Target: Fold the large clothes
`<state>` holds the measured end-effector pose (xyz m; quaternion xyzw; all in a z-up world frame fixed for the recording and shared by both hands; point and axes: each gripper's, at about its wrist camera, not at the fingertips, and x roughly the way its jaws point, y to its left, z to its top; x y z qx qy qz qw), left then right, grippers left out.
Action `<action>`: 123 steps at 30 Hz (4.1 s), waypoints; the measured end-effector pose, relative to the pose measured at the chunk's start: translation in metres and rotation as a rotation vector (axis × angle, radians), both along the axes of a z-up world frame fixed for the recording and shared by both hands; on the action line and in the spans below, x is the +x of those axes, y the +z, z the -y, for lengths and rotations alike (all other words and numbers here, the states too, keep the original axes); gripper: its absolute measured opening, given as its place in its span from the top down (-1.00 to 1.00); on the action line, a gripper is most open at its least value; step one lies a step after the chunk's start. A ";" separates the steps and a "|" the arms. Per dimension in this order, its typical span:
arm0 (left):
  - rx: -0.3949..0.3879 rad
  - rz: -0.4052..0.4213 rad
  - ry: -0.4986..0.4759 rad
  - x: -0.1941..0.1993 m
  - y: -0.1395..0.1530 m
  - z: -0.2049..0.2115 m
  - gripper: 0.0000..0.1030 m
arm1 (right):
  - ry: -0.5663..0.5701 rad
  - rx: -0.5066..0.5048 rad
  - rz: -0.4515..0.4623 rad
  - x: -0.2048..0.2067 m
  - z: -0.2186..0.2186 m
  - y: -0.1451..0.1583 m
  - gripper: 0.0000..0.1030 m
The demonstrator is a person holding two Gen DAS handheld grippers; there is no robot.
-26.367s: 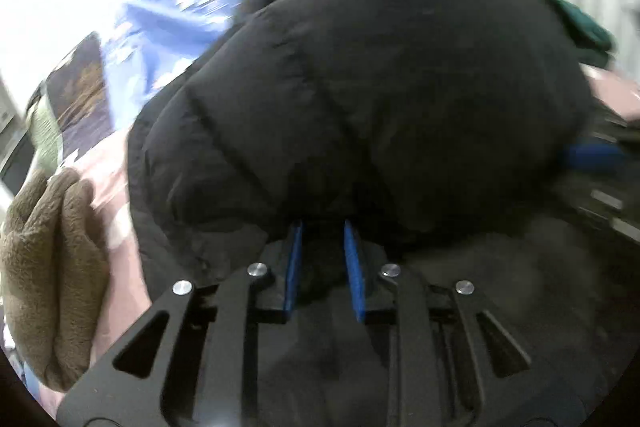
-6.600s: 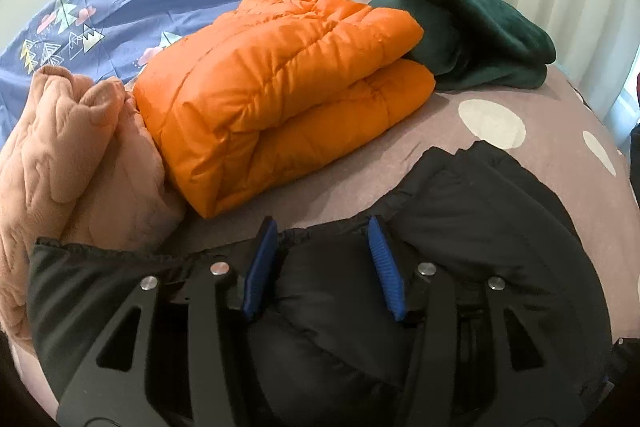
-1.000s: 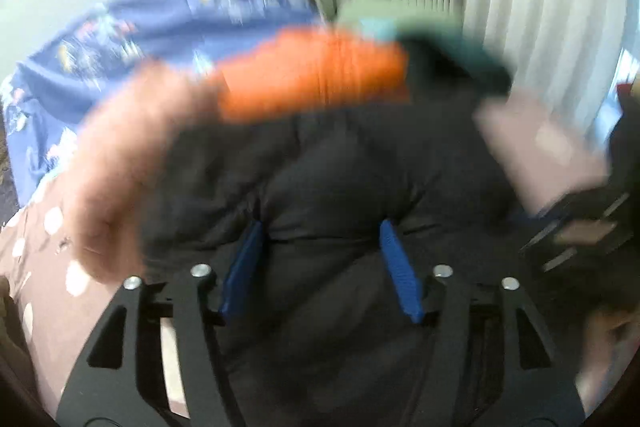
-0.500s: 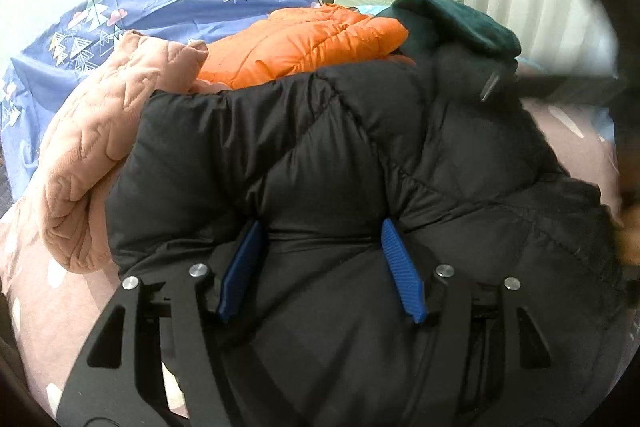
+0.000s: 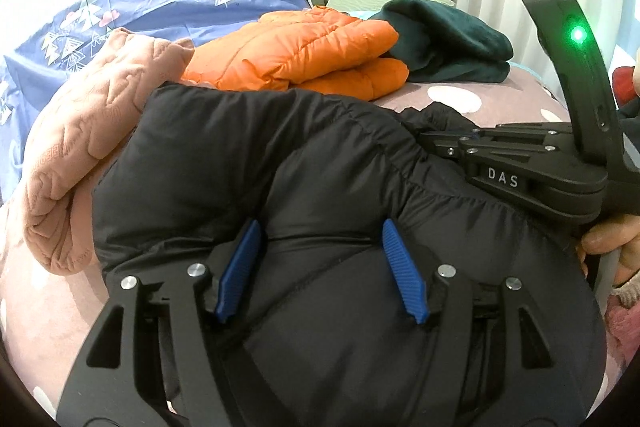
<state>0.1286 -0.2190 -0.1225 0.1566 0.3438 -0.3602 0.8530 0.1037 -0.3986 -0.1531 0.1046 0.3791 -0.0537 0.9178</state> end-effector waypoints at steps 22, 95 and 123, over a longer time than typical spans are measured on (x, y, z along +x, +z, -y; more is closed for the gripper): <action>0.009 0.007 0.010 0.002 0.000 0.002 -0.29 | -0.028 0.118 0.061 -0.094 0.013 0.040 -0.55; -0.450 -0.031 0.046 -0.087 0.103 -0.141 0.00 | 0.210 0.389 0.309 -0.149 -0.055 0.100 0.39; -0.206 0.265 0.535 0.091 0.163 -0.354 0.00 | 0.632 0.387 0.206 0.169 -0.311 0.149 0.39</action>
